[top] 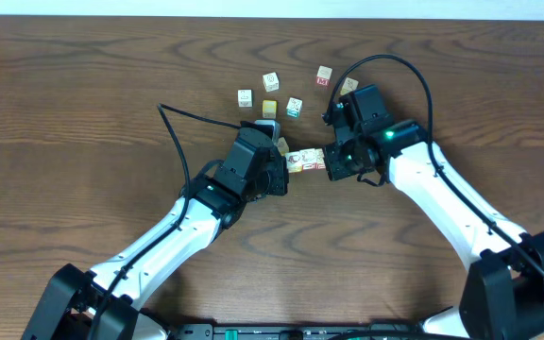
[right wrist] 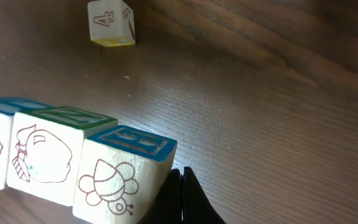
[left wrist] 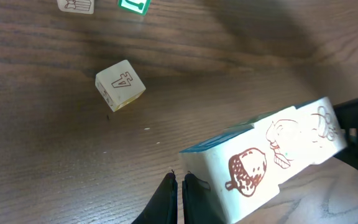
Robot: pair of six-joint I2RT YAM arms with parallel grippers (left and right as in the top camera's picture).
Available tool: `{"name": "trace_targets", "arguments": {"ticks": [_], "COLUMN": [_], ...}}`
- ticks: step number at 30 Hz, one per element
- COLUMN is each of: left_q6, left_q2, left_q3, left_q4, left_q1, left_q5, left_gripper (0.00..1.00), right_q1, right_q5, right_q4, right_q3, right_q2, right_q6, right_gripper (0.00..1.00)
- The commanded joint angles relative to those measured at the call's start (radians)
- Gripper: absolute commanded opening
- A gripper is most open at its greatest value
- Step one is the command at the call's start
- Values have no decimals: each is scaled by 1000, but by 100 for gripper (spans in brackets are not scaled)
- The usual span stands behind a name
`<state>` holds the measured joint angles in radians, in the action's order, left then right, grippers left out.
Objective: Lift 3 blocks
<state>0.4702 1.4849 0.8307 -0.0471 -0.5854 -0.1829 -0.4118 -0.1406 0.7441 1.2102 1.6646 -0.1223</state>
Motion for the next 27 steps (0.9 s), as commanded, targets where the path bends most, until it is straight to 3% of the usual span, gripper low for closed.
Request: {"name": "trace_targets", "arguments": {"ticks": [1,27], "left_q6": [-14,-14], "left_q2": [11,47], "left_q3": [53,53], "left_q4": [18,29], "left_q1": [-27,-41], "left_q5": [-59,-58], "left_gripper": [7,7], "right_q1": [-54,-96], "right_q5": [-95,-66], "right_q4": [-21,-33], "right_q3": [14,-29], "right_q2": [17,26], "right_q6": [-4,-19], "right_gripper": [1,1]}}
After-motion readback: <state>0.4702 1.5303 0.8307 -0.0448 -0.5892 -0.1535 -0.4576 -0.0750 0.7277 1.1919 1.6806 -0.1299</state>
